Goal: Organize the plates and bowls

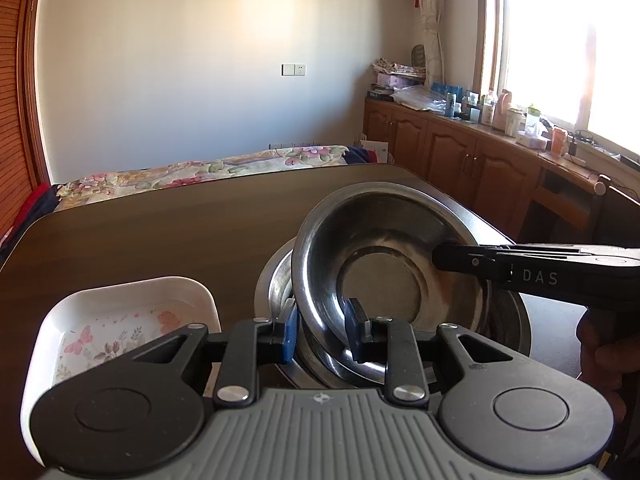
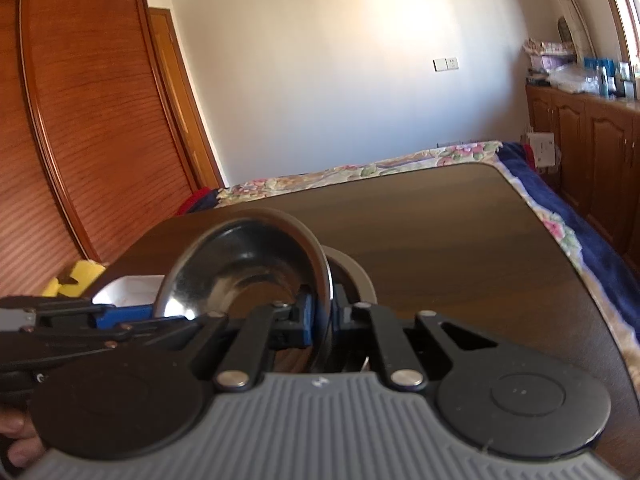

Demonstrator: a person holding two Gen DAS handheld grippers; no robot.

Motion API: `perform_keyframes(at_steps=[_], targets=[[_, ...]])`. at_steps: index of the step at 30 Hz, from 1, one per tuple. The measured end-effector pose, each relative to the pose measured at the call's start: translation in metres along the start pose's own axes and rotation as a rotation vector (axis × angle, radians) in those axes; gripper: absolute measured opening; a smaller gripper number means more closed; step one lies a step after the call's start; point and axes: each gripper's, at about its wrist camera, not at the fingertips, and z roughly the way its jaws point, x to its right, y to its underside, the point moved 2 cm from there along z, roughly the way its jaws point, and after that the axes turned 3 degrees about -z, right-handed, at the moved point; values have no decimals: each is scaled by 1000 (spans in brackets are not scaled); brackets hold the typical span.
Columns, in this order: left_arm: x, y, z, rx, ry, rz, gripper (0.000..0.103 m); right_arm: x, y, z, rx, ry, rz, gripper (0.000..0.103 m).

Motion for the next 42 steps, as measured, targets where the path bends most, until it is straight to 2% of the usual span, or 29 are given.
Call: perform_keyframes(at_steps=[14,21,27,30,32,34,36,38,40,42], targets=[[-9,-8,-20,71,-26,-41,29,-5,-5,3,-22,41,-97,11],[-14,-4,-22,86,-41,-58,30,-12,-13,-10,24,57,-127,15],[-13,-1,-20,93,-43,-63,39,-12,-16,-15,53,64,-132,15],[-13,1,-21,108,-53,-66,51,-14,-13,-20,77,88,-144,16],[-13,3,-21,119,-57,-65,63,-14,-10,-22,92,106,-148,24],[-13,6,-22,132,-62,-63,72,-15,-5,-24,107,121,-147,52],[-12,10,-24,142,-69,-63,78,-15,-1,-26,119,124,-144,55],[-12,13,-25,151,-73,-63,87,-14,3,-26,123,128,-140,63],[-13,16,-25,161,-73,-67,92,-12,9,-24,134,135,-143,80],[-11,21,-23,161,-67,-69,92,-12,11,-19,136,135,-136,87]])
